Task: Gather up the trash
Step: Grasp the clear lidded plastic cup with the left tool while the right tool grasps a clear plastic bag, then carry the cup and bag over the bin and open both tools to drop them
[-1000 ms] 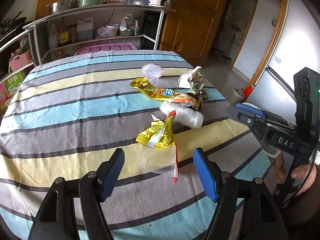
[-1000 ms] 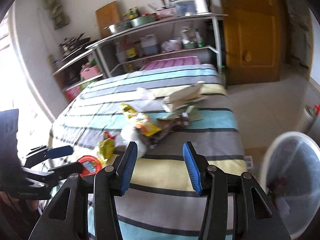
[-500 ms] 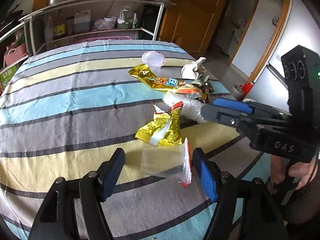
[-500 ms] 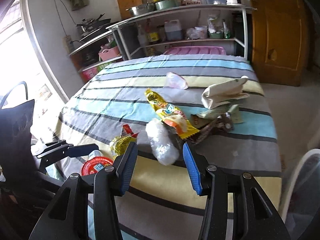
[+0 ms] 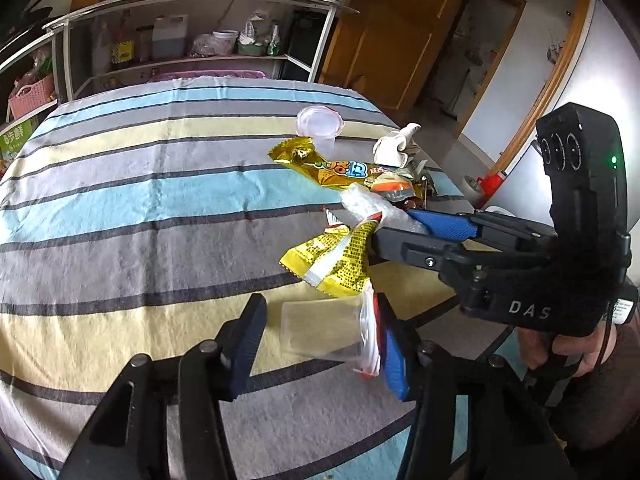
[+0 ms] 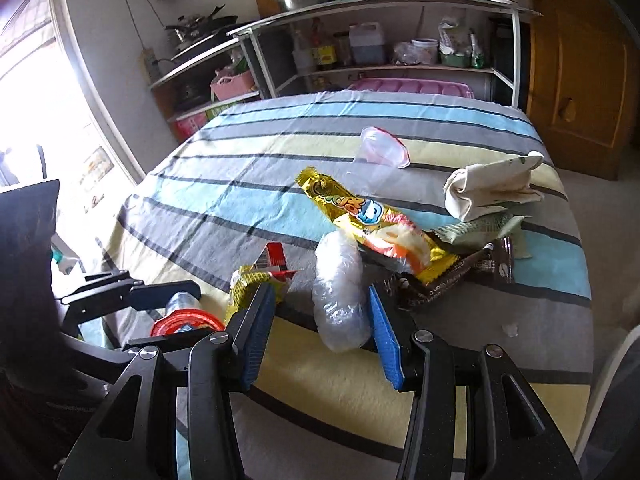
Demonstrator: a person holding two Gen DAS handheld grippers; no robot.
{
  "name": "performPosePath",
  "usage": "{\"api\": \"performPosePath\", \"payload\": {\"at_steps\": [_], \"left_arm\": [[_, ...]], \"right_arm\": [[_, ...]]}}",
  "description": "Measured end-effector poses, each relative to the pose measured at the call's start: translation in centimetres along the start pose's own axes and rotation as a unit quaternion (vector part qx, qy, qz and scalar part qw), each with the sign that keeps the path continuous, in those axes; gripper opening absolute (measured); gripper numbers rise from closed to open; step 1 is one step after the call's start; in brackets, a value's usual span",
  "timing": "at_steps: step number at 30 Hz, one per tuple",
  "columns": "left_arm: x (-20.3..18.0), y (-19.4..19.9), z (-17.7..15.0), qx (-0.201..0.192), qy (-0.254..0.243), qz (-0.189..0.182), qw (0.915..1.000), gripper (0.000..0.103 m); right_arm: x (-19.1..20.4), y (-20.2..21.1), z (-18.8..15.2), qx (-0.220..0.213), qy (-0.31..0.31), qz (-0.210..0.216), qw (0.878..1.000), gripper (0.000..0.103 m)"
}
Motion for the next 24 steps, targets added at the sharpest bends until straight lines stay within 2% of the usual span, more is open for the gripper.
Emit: {"api": "performPosePath", "payload": {"at_steps": [1,3,5,9,13,24], "left_arm": [[0.0,0.0,0.0,0.000,-0.001,0.000,1.0000,0.056],[-0.1,-0.1,0.0,0.000,-0.004,0.002,1.0000,0.056],[-0.3,0.0,-0.1,0.001,-0.008,0.006,0.9999,0.056],[-0.9,-0.1,-0.3,0.001,-0.026,0.016,0.9995,0.055],[-0.9,-0.1,-0.3,0.002,-0.029,0.019,0.9994,0.044],[-1.5,0.9,0.1,-0.009,-0.036,0.024,0.9990,0.043]], "right_arm": [[-0.1,0.0,0.0,0.000,-0.002,-0.001,1.000,0.048],[-0.4,0.1,-0.1,0.000,-0.007,-0.002,1.000,0.035],[-0.6,0.1,-0.1,0.000,-0.011,-0.005,1.000,0.028],[-0.6,0.5,-0.3,-0.005,-0.009,-0.007,1.000,0.027],[-0.6,1.1,-0.4,-0.013,-0.014,-0.008,1.000,0.026],[-0.7,3.4,-1.0,-0.038,-0.025,-0.006,0.999,0.025]]}}
Point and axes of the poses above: each gripper's, at about its wrist camera, not at the fingertips, and y roughly against the way its jaws point, x to its left, z to its top, the point moved 1 cm from there along -y, roughly the way its jaws point, and after that the axes turned 6 degrees about -x, right-handed, at the moved point
